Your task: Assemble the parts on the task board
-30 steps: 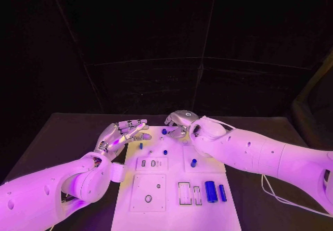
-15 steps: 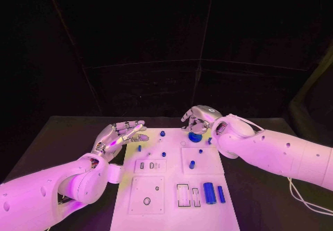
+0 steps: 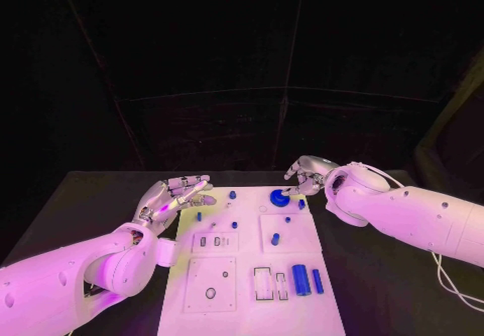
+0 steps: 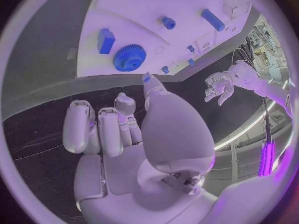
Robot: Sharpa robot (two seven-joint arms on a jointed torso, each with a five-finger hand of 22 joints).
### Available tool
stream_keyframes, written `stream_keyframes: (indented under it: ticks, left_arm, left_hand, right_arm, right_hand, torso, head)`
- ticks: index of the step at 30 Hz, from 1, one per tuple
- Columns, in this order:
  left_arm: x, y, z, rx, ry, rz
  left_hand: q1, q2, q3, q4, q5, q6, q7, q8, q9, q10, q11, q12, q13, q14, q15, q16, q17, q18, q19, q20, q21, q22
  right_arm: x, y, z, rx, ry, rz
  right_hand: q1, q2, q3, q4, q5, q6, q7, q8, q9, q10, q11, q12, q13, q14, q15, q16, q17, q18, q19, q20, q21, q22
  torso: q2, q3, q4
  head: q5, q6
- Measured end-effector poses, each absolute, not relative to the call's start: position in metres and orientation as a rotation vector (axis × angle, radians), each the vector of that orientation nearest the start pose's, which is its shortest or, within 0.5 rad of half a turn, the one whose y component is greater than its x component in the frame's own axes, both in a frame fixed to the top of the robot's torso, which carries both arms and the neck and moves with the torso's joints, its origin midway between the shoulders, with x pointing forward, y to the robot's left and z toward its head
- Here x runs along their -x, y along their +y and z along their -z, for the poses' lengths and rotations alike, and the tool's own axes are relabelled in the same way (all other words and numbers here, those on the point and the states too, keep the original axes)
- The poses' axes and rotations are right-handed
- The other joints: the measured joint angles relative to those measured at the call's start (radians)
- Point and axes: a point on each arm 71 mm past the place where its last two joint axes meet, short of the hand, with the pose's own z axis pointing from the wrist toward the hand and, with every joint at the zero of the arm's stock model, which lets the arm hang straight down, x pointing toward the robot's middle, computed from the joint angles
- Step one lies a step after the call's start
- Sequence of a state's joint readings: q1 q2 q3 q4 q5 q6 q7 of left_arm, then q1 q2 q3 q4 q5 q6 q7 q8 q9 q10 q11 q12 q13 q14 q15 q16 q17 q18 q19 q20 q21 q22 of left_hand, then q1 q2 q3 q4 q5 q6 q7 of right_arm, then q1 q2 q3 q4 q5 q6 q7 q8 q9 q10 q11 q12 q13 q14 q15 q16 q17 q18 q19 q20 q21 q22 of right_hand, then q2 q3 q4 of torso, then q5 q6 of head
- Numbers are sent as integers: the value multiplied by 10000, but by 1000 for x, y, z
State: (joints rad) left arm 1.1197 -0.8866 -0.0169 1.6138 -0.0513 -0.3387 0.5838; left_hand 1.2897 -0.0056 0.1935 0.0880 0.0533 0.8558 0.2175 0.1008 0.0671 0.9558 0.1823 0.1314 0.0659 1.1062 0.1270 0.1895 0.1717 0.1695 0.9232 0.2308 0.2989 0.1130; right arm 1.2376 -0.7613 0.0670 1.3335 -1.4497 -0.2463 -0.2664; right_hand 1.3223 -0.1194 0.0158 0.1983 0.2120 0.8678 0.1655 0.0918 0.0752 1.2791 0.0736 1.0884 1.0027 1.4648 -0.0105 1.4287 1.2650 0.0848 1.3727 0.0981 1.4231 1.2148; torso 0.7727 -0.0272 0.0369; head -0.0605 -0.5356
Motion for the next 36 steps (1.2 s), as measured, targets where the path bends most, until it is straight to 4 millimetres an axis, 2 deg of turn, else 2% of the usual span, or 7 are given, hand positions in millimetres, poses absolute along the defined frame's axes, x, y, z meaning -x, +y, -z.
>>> stream_keyframes:
  ticks: [5,8,10,23,25,30,36]
  left_arm:
    - [-461,206,186,10132,12872,16495]
    - [-462,206,187,10136,12877,16489]
    - [-462,206,187,10139,12879,16481]
    - [-463,205,187,10151,12903,16477]
    - [-463,205,187,10153,12905,16474]
    - [-463,205,188,10155,12914,16477]
    - [-464,205,188,10161,12920,16468]
  left_hand:
    - [0,0,0,0,0,0,0,0,0,0,0,0,0,0,0,0,9,0,0,0,0,-9]
    - [0,0,0,0,0,0,0,0,1,0,0,0,0,0,0,0,9,0,0,0,0,-9]
    - [0,0,-28,-28,0,0,0,0,1,-23,23,0,0,0,0,0,9,0,0,0,0,-8]
    - [43,43,-1,-55,0,0,0,0,2,-36,36,0,1,0,0,0,17,-1,0,0,0,-7]
    - [43,43,-1,-55,0,0,0,0,2,-36,36,0,1,0,0,0,16,0,0,0,0,-15]
    - [43,43,-1,-54,0,0,0,0,2,-36,36,0,1,0,0,0,16,0,0,0,0,-15]
    - [43,43,-1,-55,0,0,0,0,2,-36,35,0,1,0,0,0,15,-1,0,0,0,-14]
  right_arm:
    - [-544,-225,150,-324,17006,-4107]
    - [-545,-223,152,-228,17255,-4027]
    - [-546,-221,153,-171,17360,-3989]
    - [-549,-209,157,248,17551,-3937]
    - [-550,-208,157,287,17544,-3926]
    - [-551,-207,157,384,17543,-3866]
    - [-552,-206,158,535,17589,-3778]
  right_hand:
    - [254,39,-42,42,-51,-1,-1,0,0,11,12,292,352,0,0,58,132,0,19,20,46,102]
    - [334,-14,-56,56,-51,-1,-1,0,1,36,36,331,453,0,0,97,169,1,34,35,60,131]
    - [415,67,-67,67,-51,-1,-2,0,1,36,35,380,497,0,0,97,196,0,34,35,84,145]
    - [637,213,-67,67,-51,0,-2,42,12,150,-7,644,833,0,-1,181,327,1,34,35,125,217]
    - [723,299,-66,67,-51,0,-2,88,26,219,-4,710,912,0,0,181,350,2,34,35,125,231]
    - [979,423,-6,-101,-51,55,-57,155,45,253,-39,843,1100,0,0,232,401,2,33,35,152,282]
    - [1069,434,45,-153,-51,55,-57,204,44,324,-39,911,1207,0,-1,232,423,2,33,35,165,299]
  torso:
    - [2,-10,12]
    - [3,-14,20]
    - [5,-15,21]
    - [14,-14,24]
    - [14,-14,23]
    - [14,-14,17]
    - [14,-16,16]
  head:
    - [-25,-30]
    - [-38,-42]
    - [-38,-44]
    - [-13,-74]
    - [-16,-81]
    - [-20,-102]
    - [-26,-129]
